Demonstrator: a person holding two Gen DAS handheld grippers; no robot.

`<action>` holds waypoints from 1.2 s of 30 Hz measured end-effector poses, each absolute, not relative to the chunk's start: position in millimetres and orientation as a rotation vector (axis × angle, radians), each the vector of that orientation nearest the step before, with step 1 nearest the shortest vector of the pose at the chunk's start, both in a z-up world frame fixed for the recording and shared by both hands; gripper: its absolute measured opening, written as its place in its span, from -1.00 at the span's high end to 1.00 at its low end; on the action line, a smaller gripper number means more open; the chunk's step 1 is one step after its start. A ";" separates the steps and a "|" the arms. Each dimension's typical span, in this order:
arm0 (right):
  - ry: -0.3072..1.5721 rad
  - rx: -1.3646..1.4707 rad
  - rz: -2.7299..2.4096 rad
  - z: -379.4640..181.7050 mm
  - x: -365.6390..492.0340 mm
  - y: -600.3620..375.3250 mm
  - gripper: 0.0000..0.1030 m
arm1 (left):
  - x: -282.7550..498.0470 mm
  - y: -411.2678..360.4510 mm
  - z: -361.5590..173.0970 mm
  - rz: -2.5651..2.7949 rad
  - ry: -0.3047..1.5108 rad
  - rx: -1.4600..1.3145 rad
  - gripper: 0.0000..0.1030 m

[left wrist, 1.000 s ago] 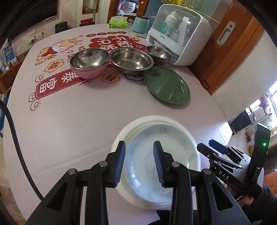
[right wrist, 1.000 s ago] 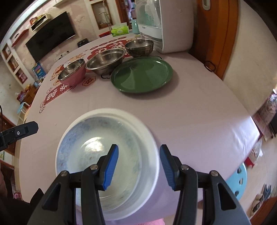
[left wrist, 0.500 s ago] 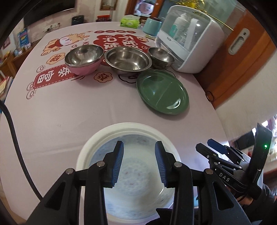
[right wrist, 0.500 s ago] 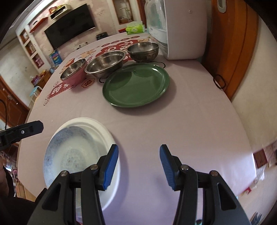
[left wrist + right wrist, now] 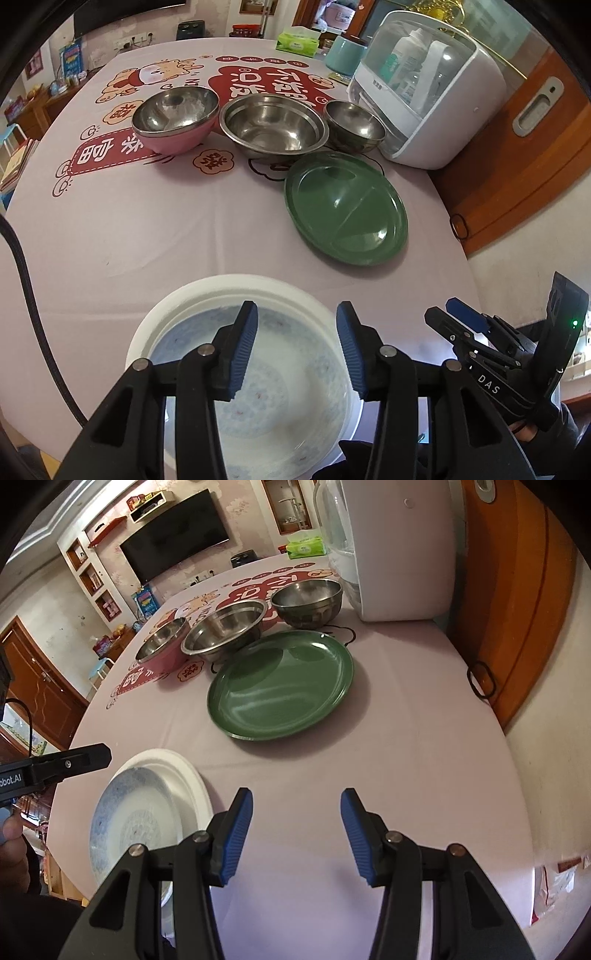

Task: Organize plates and bowls

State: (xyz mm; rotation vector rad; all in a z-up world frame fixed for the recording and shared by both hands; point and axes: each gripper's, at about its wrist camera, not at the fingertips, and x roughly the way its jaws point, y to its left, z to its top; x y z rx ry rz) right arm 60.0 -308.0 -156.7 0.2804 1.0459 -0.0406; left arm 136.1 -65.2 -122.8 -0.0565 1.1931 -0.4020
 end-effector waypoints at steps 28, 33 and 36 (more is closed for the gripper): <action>1.060 0.452 0.115 -212.9 127.2 -349.9 0.04 | 235.8 -117.1 -191.1 -0.322 1.275 -0.061 0.07; 1.046 0.420 0.145 -216.1 133.1 -343.2 0.04 | 241.4 -121.6 -202.1 -0.340 1.284 -0.082 0.07; 1.034 0.410 0.152 -216.5 134.0 -342.5 0.04 | 243.0 -122.5 -206.7 -0.348 1.285 -0.079 0.10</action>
